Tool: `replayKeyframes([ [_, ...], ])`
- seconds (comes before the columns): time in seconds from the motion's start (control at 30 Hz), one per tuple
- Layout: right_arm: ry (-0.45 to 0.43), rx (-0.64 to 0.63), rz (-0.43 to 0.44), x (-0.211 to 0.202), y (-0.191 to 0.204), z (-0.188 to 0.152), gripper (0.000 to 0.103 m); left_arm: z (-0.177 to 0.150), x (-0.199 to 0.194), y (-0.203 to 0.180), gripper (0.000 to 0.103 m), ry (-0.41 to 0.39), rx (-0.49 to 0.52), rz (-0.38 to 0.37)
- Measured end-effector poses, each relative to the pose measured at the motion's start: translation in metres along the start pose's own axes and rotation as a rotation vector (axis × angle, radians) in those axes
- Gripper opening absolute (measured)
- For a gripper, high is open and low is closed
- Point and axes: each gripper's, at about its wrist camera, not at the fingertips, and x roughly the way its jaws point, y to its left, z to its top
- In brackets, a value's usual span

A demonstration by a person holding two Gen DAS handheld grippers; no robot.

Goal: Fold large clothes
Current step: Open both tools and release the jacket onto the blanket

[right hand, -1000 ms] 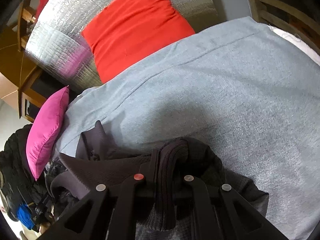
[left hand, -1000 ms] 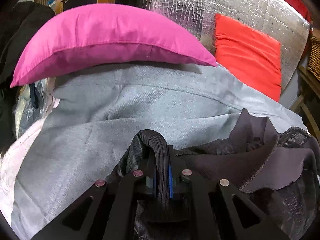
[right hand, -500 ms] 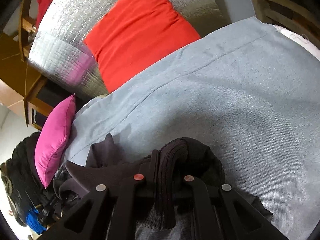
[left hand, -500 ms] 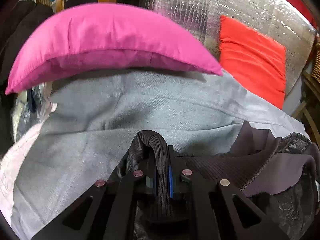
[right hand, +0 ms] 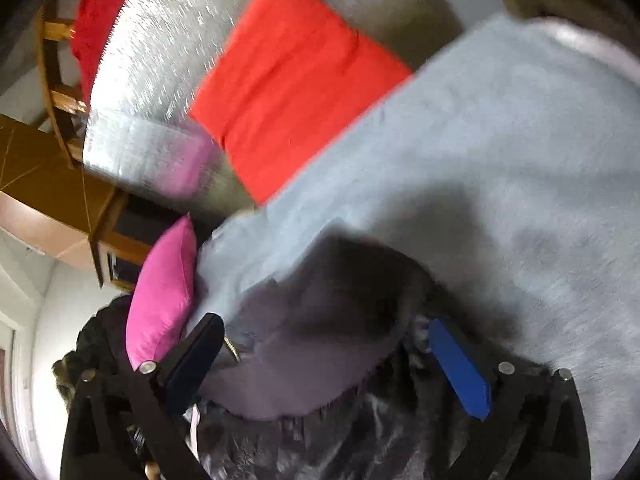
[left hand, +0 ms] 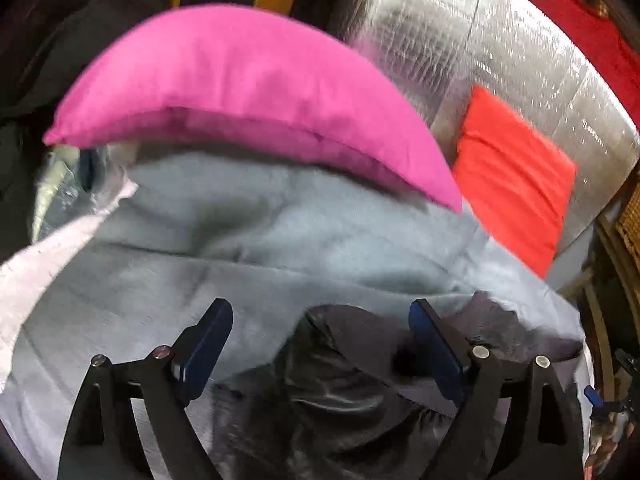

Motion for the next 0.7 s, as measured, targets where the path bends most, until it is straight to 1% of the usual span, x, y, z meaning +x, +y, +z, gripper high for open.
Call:
replayKeyframes([
  [0.03,-0.005,-0.001,0.008,-0.005,0.003,0.002,0.103,0.001,-0.005,0.004,0.09,-0.004,0.004,-0.004],
  [0.1,-0.019,-0.035,-0.009,-0.019,0.011,0.004,0.103,-0.001,-0.019,0.01,0.09,-0.03,0.023,-0.002],
  [0.17,-0.033,-0.101,-0.029,-0.034,0.02,0.003,0.103,-0.007,-0.033,0.017,0.09,-0.06,0.062,-0.009],
  [0.23,-0.025,-0.177,-0.056,-0.051,0.025,-0.008,0.103,-0.018,-0.044,0.022,0.09,-0.07,0.108,-0.025],
  [0.3,-0.008,-0.284,-0.116,-0.063,0.029,-0.032,0.103,-0.041,-0.059,0.022,0.09,-0.068,0.177,-0.043],
  [0.33,0.0,-0.35,-0.159,-0.068,0.031,-0.049,0.103,-0.048,-0.063,0.022,0.09,-0.07,0.196,-0.058],
  [0.37,-0.005,-0.418,-0.214,-0.073,0.034,-0.065,0.103,-0.063,-0.069,0.017,0.09,-0.067,0.238,-0.071],
  [0.4,-0.02,-0.5,-0.266,-0.079,0.037,-0.084,0.103,-0.077,-0.075,0.011,0.09,-0.072,0.276,-0.072],
  [0.43,-0.031,-0.555,-0.3,-0.083,0.039,-0.096,0.103,-0.085,-0.08,0.007,0.09,-0.084,0.296,-0.07],
  [0.47,-0.053,-0.638,-0.353,-0.088,0.045,-0.118,0.103,-0.098,-0.087,0.001,0.09,-0.107,0.323,-0.07],
  [0.5,-0.072,-0.695,-0.377,-0.092,0.049,-0.136,0.103,-0.106,-0.091,-0.005,0.09,-0.121,0.34,-0.066],
  [0.53,-0.083,-0.727,-0.386,-0.094,0.054,-0.146,0.103,-0.115,-0.094,-0.012,0.09,-0.136,0.357,-0.056],
  [0.6,-0.129,-0.813,-0.434,-0.096,0.064,-0.175,0.103,-0.133,-0.098,-0.029,0.09,-0.164,0.407,-0.032],
  [0.63,-0.145,-0.838,-0.45,-0.095,0.066,-0.183,0.103,-0.14,-0.096,-0.034,0.09,-0.164,0.43,-0.014],
  [0.67,-0.142,-0.856,-0.464,-0.089,0.067,-0.189,0.103,-0.148,-0.088,-0.041,0.09,-0.139,0.465,0.02],
  [0.7,-0.119,-0.867,-0.48,-0.081,0.064,-0.193,0.103,-0.154,-0.073,-0.046,0.09,-0.083,0.498,0.066],
])
